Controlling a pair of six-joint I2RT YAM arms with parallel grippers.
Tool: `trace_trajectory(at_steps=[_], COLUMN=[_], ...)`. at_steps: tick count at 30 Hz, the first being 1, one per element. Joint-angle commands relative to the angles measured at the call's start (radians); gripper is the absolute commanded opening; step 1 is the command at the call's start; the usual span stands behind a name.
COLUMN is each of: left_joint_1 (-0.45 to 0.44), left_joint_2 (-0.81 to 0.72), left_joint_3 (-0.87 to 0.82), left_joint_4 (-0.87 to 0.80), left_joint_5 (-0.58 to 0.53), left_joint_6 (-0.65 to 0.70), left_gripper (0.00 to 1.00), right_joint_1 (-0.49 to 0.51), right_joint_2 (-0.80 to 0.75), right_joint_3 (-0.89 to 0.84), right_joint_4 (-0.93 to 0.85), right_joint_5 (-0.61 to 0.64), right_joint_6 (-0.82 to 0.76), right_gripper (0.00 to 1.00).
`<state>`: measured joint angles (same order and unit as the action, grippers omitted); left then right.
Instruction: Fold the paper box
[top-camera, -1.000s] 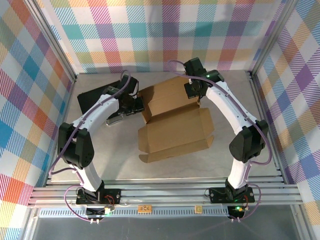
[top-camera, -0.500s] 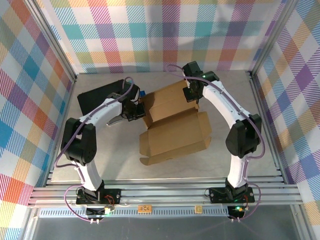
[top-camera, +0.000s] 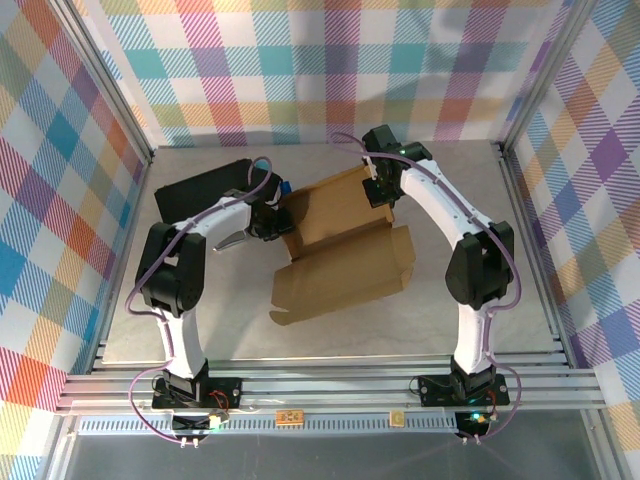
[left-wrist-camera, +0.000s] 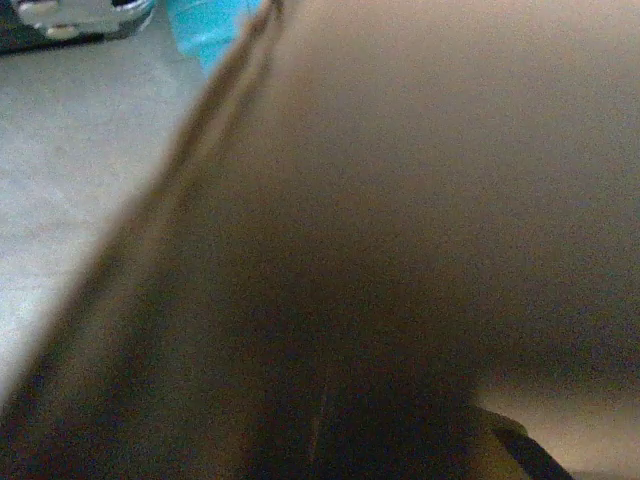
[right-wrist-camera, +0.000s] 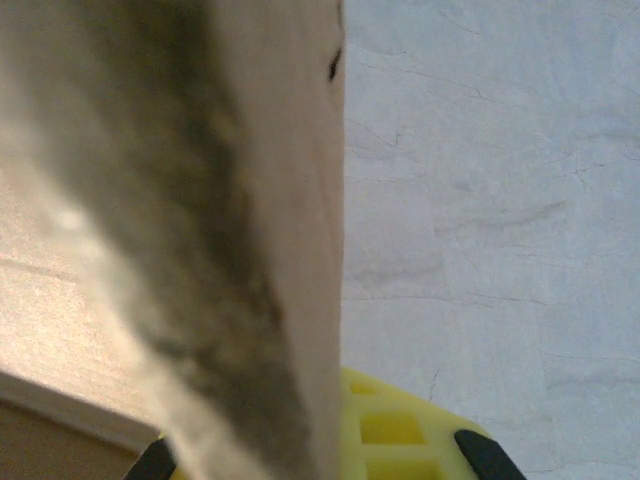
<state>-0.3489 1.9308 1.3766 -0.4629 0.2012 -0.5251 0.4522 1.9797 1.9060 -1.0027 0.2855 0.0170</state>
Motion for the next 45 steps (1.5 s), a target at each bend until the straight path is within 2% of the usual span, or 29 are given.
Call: trace_trajectory(at_steps=[1, 5, 8, 13, 16, 21, 23, 30, 32, 37, 40, 45], left_joint_1=[0.013, 0.013, 0.013, 0.006, -0.012, -0.072, -0.091, -0.109, -0.110, -0.110, -0.110, -0.116], left_joint_2=[0.024, 0.033, 0.028, 0.014, 0.030, 0.072, 0.090, 0.048, 0.028, -0.007, -0.030, -0.038], left_joint_3=[-0.007, -0.011, -0.014, -0.018, 0.025, 0.119, 0.145, 0.117, 0.100, 0.040, -0.006, -0.036], left_joint_4=[0.059, 0.081, 0.081, 0.044, -0.059, -0.275, -0.316, -0.214, -0.177, -0.115, -0.077, -0.069], left_joint_5=[0.004, 0.015, 0.019, -0.013, -0.097, -0.363, -0.407, -0.316, -0.254, -0.126, -0.084, -0.065], left_joint_6=[-0.011, -0.020, -0.024, -0.009, 0.016, 0.006, -0.015, -0.013, -0.010, -0.040, -0.063, -0.066], left_gripper=[0.23, 0.17, 0.06, 0.00, 0.00, 0.00, 0.00, 0.02, 0.16, 0.35, 0.38, 0.36], right_joint_1=[-0.007, -0.014, -0.018, -0.018, -0.018, -0.002, 0.008, 0.012, 0.011, 0.009, 0.008, 0.006], right_joint_2=[0.022, 0.028, 0.032, 0.031, 0.020, 0.014, 0.014, 0.013, 0.010, 0.010, 0.010, 0.013], right_joint_3=[0.036, 0.039, 0.042, 0.049, 0.050, 0.057, 0.055, 0.044, 0.040, 0.037, 0.036, 0.036], right_joint_4=[-0.028, -0.034, -0.037, -0.032, -0.027, -0.027, -0.030, -0.031, -0.031, -0.031, -0.033, -0.034], right_joint_5=[-0.069, -0.069, -0.063, -0.059, -0.043, 0.010, 0.021, 0.015, 0.015, 0.012, 0.012, 0.009], right_joint_6=[-0.012, -0.008, 0.001, 0.023, 0.042, 0.061, 0.065, 0.063, 0.061, 0.066, 0.069, 0.069], right_gripper=[0.00, 0.00, 0.00, 0.00, 0.00, 0.00, 0.00, 0.00, 0.00, 0.00, 0.00, 0.00])
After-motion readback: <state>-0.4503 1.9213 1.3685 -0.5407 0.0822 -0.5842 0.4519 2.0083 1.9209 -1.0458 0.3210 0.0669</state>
